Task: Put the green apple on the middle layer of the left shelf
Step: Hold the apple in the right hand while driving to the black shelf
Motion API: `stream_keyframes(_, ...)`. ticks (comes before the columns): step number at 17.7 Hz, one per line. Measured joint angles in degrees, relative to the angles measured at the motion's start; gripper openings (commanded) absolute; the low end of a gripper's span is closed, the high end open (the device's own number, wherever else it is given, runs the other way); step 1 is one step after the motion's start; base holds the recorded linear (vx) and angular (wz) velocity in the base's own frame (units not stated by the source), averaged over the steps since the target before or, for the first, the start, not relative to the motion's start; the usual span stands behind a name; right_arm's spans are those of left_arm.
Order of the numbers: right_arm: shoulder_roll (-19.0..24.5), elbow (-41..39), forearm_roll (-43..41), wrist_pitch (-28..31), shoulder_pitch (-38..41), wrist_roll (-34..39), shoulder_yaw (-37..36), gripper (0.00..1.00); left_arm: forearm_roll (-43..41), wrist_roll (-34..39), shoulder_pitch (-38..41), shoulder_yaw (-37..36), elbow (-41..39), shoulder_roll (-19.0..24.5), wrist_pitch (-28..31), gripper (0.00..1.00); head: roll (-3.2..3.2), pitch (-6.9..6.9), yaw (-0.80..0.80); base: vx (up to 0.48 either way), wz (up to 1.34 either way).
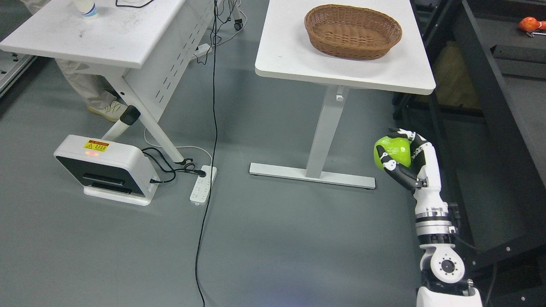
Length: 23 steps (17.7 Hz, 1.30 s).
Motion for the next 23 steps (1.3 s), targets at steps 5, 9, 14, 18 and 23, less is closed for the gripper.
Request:
stream_keyframes(5,0.0,0.0,0.0,0.0,0.0,0.0,0.2,0.00,0.0,0.0,0.0,0.0,0.0,0.0,0.0,1.00,0.00,0.00,0.00,-0.145,-0.15)
stream_keyframes(9,0.0,0.0,0.0,-0.1,0.0,0.0,0.4,0.00,0.0,0.0,0.0,0.0,0.0,0.0,0.0,1.00,0.00,0.00,0.00,-0.165,-0.30)
stream_keyframes(14,0.0,0.0,0.0,-0.1,0.0,0.0,0.5,0.00,0.0,0.0,0.0,0.0,0.0,0.0,0.0,1.00,0.00,0.00,0.00,-0.174,-0.33)
stream_keyframes(18,0.0,0.0,0.1,-0.1,-0.1,0.0,0.6,0.00,0.0,0.0,0.0,0.0,0.0,0.0,0.0,1.00,0.00,0.00,0.00,-0.159,-0.38)
stream_keyframes(23,0.0,0.0,0.0,-0.2,0.9,0.0,0.7,0.00,0.0,0.0,0.0,0.0,0.0,0.0,0.0,1.00,0.00,0.00,0.00,-0.100,-0.63)
